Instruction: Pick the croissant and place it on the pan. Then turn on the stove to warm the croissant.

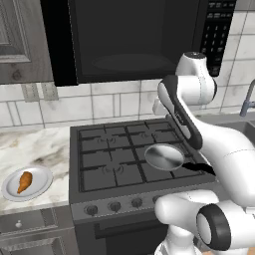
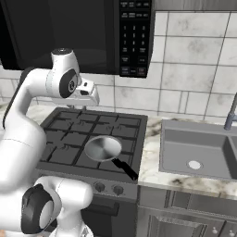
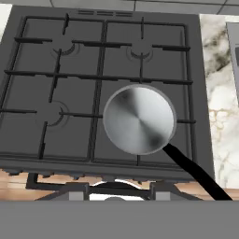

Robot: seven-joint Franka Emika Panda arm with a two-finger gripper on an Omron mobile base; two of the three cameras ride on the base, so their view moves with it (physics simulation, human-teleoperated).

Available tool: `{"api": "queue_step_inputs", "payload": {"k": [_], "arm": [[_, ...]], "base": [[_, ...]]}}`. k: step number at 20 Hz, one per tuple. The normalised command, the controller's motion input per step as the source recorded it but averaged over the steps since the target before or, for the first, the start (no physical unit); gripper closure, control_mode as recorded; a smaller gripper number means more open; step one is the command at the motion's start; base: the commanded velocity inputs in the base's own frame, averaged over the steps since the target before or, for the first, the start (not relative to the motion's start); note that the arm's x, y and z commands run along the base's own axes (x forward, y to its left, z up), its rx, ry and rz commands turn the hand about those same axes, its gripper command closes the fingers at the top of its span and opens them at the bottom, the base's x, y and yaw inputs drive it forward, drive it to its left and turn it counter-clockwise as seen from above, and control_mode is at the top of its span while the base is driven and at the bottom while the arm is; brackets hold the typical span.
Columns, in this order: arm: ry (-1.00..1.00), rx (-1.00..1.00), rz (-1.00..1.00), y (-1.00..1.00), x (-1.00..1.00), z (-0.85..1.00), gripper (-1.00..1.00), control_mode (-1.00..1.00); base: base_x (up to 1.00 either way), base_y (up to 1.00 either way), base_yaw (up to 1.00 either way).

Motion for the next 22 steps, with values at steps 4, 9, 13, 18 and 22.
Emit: {"api": "queue_step_inputs", "payload": {"k": [4,9,13,18,22], "arm": [[-0.03,0.0,0.0,0.11,-0.18,0.0,-1.0,-1.0],[-0.07,0.01,0.01,0.3,-0.45,-0.1,-1.0,-1.0],[-0.1,0.06,0.01,0.36,-0.58,-0.15,-1.0,-1.0],[-0.09,0.09,0.0,0.48,-0.45,-0.14,-1.0,-1.0],[-0.07,0.12,0.0,0.55,-0.32,-0.11,-1.0,-1.0]], "base": [[0.0,0.0,0.0],[0.0,0.0,0.0],[0.0,0.0,0.0],[0.0,0.0,0.0],[0.0,0.0,0.0]]}}
